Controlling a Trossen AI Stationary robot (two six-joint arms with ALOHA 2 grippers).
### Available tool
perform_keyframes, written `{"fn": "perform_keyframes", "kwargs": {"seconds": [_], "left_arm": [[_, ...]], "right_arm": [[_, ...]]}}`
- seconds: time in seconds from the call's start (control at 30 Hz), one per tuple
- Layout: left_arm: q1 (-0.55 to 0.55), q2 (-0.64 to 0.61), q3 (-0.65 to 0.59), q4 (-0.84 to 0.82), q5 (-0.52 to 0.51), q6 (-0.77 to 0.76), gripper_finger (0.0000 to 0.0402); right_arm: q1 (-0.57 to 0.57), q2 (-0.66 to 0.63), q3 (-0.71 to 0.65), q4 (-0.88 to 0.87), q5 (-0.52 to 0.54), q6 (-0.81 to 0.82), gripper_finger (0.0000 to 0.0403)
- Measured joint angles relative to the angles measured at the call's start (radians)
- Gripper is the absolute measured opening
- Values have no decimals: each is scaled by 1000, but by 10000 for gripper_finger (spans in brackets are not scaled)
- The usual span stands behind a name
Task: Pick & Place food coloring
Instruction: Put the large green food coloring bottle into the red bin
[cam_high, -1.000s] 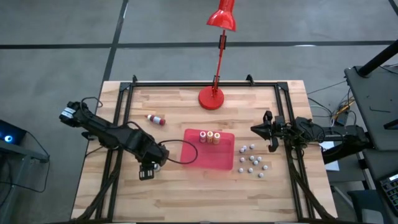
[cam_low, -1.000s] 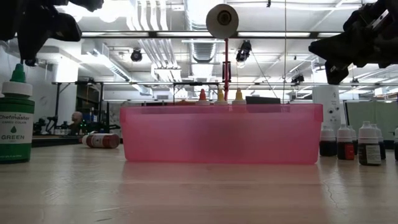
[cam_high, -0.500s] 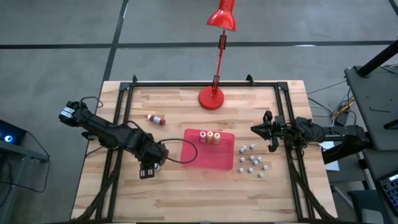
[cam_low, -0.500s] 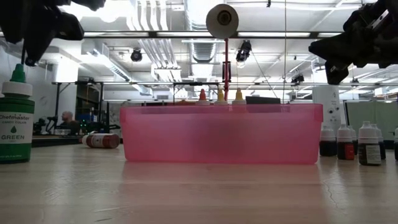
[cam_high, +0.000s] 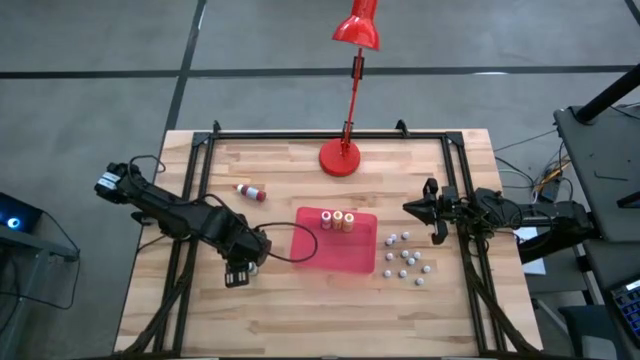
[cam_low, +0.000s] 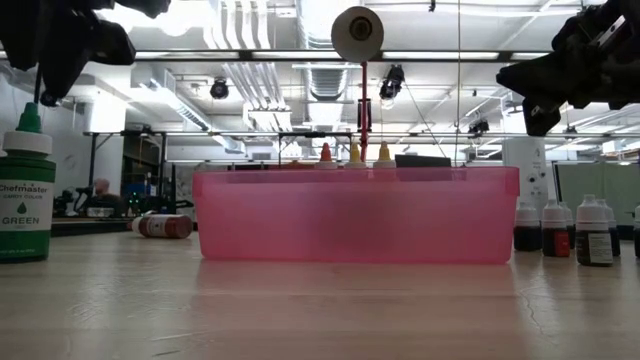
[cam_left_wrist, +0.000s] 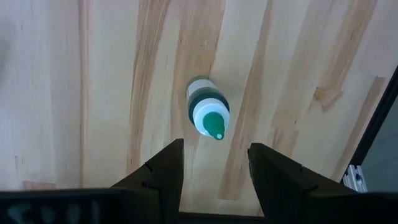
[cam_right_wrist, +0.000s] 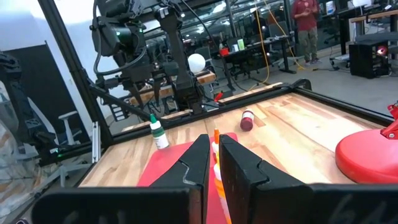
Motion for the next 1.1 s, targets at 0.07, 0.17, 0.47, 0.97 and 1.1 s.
{"fn": "perform_keyframes", "kwargs": {"seconds": [0.07, 0.17, 0.47, 0.97, 1.1], "left_arm": [[1, 0, 0, 4, -5, 0, 165], [3, 1, 0, 4, -28, 0, 188], [4, 2, 0, 18, -67, 64, 209], [-37, 4, 0, 21, -23, 126, 208], [-43, 15, -1, 22, -23, 147, 208]], "right_arm": [[0, 0, 0, 0, 0, 0, 29], [0, 0, 0, 0, 0, 0, 29], [0, 0, 0, 0, 0, 0, 29], [0, 0, 0, 0, 0, 0, 29], [0, 0, 0, 0, 0, 0, 29]]}}
